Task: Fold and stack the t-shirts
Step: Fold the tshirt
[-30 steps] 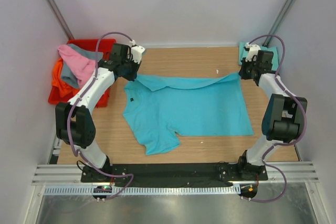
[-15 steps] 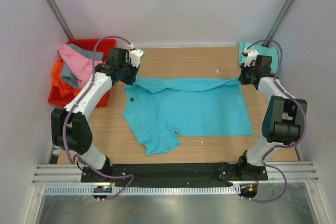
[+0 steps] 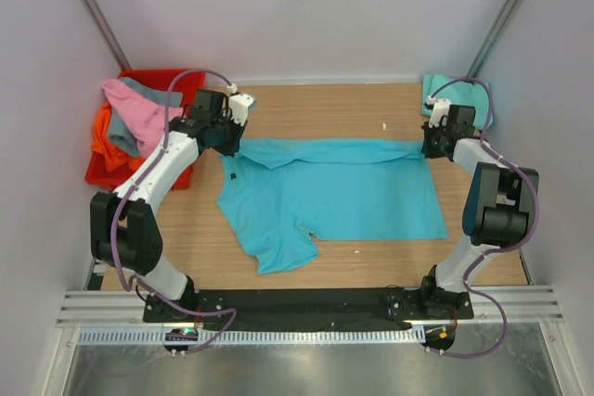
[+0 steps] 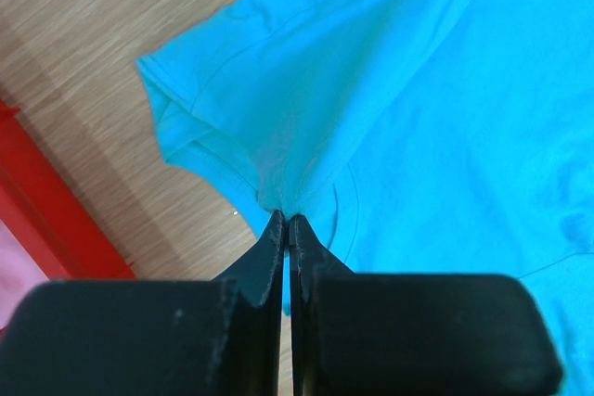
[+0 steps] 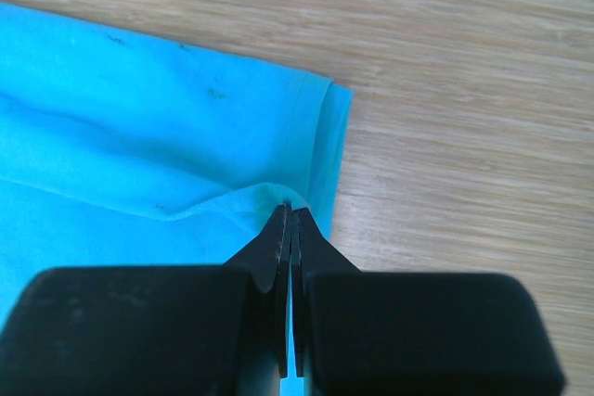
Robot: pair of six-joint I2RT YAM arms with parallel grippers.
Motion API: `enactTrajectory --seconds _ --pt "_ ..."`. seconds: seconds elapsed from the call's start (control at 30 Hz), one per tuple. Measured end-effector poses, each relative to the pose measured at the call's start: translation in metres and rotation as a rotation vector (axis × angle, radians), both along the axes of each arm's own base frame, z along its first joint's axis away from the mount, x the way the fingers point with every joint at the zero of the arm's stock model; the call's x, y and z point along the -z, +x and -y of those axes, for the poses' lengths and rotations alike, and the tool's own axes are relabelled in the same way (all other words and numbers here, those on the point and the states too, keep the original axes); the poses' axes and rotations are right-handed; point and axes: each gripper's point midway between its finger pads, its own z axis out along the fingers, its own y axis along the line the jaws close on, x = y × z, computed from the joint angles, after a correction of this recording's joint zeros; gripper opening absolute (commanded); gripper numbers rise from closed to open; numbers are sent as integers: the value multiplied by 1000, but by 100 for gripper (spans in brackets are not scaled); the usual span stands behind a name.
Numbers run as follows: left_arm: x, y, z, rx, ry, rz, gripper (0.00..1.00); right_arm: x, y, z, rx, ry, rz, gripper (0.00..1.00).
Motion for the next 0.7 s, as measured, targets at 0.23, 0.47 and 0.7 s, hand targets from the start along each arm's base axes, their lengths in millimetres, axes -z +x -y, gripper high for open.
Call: enactTrajectory --seconds 0.23,0.47,0.7 --pt "8 -6 -2 0 6 -19 0 10 -8 -1 -4 1 -30 1" --pt "8 -10 -3 -2 7 -18 0 22 -11 -1 -5 5 -63 1" --pt "1 -10 -3 -3 2 1 0 27 -16 -1 -6 15 -85 1"
